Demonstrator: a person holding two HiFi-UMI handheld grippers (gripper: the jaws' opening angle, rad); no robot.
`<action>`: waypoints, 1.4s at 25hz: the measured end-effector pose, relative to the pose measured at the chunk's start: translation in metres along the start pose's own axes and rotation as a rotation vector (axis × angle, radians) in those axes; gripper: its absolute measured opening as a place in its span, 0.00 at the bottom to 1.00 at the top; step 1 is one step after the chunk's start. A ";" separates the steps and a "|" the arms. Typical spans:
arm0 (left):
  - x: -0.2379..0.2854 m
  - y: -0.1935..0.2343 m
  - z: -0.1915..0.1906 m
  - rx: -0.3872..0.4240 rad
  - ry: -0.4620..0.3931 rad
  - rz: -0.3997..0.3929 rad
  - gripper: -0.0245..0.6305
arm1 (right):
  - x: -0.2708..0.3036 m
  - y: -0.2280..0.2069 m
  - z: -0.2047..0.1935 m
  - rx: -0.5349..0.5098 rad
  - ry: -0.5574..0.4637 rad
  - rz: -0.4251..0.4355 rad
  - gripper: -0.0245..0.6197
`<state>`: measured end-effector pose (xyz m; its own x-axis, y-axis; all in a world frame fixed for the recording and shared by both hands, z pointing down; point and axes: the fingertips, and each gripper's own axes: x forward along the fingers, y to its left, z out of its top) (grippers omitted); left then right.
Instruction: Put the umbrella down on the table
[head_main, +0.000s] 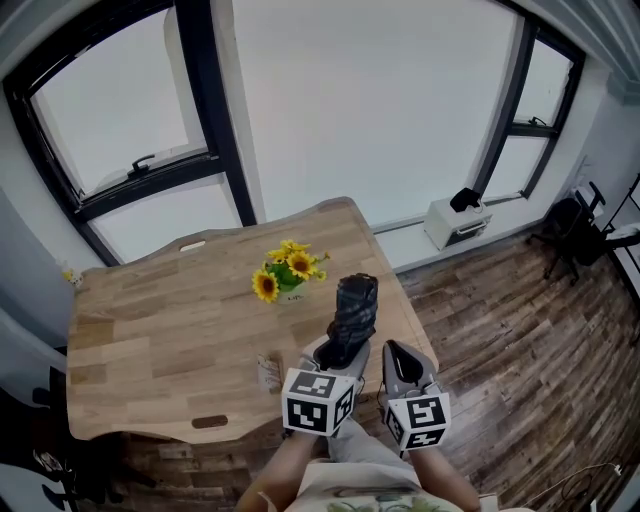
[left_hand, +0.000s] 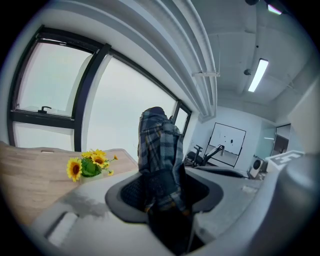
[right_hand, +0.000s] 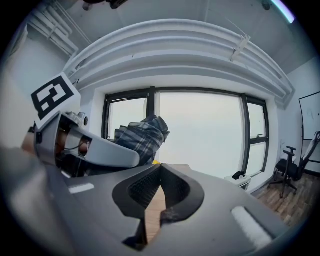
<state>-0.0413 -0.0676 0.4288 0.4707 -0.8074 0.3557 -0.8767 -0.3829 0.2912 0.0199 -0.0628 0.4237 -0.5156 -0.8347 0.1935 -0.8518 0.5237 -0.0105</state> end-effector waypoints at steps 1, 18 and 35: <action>0.003 0.002 0.003 0.001 0.000 0.000 0.33 | 0.004 -0.001 0.002 -0.001 -0.001 0.002 0.04; 0.052 0.026 0.048 -0.005 -0.003 -0.062 0.33 | 0.057 -0.041 0.012 0.017 -0.012 -0.050 0.04; 0.086 0.041 0.042 -0.025 0.051 -0.079 0.33 | 0.085 -0.058 0.010 -0.008 0.009 -0.055 0.04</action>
<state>-0.0411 -0.1717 0.4336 0.5430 -0.7513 0.3751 -0.8344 -0.4322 0.3421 0.0243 -0.1655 0.4312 -0.4672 -0.8607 0.2024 -0.8781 0.4785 0.0079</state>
